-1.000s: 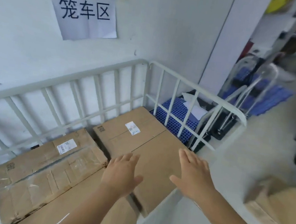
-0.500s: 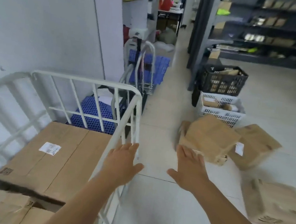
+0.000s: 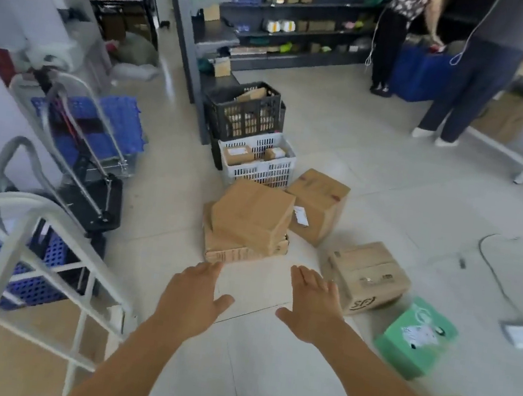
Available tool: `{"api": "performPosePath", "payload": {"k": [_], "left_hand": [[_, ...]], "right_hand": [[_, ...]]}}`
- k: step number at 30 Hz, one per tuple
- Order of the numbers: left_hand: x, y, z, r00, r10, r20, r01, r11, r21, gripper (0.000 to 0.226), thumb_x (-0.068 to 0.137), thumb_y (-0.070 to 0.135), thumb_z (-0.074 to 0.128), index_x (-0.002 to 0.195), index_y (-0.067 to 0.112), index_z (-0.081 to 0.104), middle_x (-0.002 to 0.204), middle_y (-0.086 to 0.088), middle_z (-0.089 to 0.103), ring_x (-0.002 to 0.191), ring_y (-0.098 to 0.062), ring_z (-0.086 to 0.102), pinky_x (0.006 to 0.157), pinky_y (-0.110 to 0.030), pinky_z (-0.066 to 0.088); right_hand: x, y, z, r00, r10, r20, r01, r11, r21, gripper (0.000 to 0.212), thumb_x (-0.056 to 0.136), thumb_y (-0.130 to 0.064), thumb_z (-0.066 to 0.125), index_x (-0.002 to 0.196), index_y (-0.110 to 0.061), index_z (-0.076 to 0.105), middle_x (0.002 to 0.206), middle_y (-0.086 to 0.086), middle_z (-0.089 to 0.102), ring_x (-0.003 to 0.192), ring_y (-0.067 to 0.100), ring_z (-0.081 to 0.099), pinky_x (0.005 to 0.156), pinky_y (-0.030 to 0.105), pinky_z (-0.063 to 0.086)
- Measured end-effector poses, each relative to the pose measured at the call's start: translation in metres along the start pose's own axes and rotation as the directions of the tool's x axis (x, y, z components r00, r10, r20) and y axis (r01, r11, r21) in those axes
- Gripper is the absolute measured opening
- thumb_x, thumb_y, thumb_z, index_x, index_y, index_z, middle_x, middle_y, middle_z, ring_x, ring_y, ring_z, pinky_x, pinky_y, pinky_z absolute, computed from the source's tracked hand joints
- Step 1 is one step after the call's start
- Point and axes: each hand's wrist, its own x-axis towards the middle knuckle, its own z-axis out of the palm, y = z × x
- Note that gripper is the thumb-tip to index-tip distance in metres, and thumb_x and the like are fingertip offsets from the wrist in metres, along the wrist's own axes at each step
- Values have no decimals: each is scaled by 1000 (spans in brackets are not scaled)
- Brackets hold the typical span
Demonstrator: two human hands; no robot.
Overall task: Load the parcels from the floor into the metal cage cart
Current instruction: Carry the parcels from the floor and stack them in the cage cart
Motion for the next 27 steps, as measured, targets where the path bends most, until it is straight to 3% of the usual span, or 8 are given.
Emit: {"api": "performPosePath", "payload": {"k": [7, 13, 19, 27], "left_hand": [[84, 95, 12, 988, 148, 40, -147, 989, -27, 67, 95, 47, 47, 152, 20, 23, 153, 1, 34, 139, -19, 32, 109, -30, 31], [136, 144, 24, 971, 215, 100, -215, 977, -17, 68, 95, 47, 46, 152, 19, 22, 153, -2, 33, 140, -19, 29, 109, -31, 27], [188, 137, 25, 972, 186, 147, -188, 982, 3, 68, 96, 47, 45, 152, 18, 20, 151, -4, 35, 139, -21, 31, 108, -32, 29], [291, 82, 11, 980, 116, 160, -112, 993, -34, 68, 95, 49, 45, 152, 17, 22, 149, -4, 38, 136, -23, 35, 108, -35, 34]], "right_hand": [[21, 105, -11, 984, 175, -20, -173, 983, 57, 80, 91, -50, 53, 151, -12, 16, 152, 2, 27, 141, 25, 24, 114, 42, 20], [39, 162, -17, 959, 284, -2, -282, 955, 96, 80, 91, -51, 55, 151, -13, 18, 154, 2, 24, 143, 25, 21, 116, 43, 17], [83, 170, -16, 952, 305, 33, -307, 944, 124, 81, 90, -52, 55, 151, -14, 18, 154, 1, 25, 143, 24, 22, 116, 43, 18], [195, 153, -33, 945, 318, 74, -326, 932, 157, 77, 92, -53, 52, 150, -15, 20, 156, 1, 26, 144, 23, 23, 116, 42, 20]]}}
